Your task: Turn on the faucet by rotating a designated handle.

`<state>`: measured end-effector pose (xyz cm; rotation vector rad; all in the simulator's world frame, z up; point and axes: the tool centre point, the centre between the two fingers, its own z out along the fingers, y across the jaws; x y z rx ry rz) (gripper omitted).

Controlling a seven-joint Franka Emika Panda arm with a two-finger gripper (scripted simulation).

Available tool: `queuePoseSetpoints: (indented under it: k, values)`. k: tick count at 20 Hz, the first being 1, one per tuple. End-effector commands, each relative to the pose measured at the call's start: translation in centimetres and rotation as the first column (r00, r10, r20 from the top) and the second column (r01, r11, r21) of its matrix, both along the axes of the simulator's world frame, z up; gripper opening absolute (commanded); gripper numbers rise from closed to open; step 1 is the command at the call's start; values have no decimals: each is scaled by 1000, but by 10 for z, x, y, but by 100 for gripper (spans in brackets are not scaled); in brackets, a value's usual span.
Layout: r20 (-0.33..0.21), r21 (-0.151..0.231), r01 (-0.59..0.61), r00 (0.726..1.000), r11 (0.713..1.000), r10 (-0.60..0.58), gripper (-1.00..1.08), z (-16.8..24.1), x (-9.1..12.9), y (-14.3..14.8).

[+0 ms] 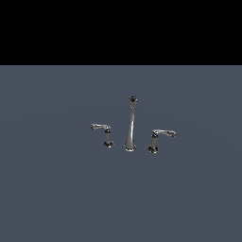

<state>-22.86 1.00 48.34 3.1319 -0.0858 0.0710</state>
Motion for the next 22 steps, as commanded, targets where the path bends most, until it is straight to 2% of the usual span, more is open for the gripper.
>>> queuePoseSetpoints:
  k: [1, 6, 11, 16, 22]
  values:
    - [-1, 1, 44, 999, 999, -44, -100, -10, 8, 1]
    - [-3, 5, 162, 987, 987, -162, -100, -38, 29, 2]
    - [-6, 9, 300, 954, 954, -300, -100, -71, 54, 0]
    - [-10, 12, 435, 901, 900, -435, -100, -105, 80, -5]
    - [-15, 15, 585, 811, 811, -584, -100, -146, 109, -16]
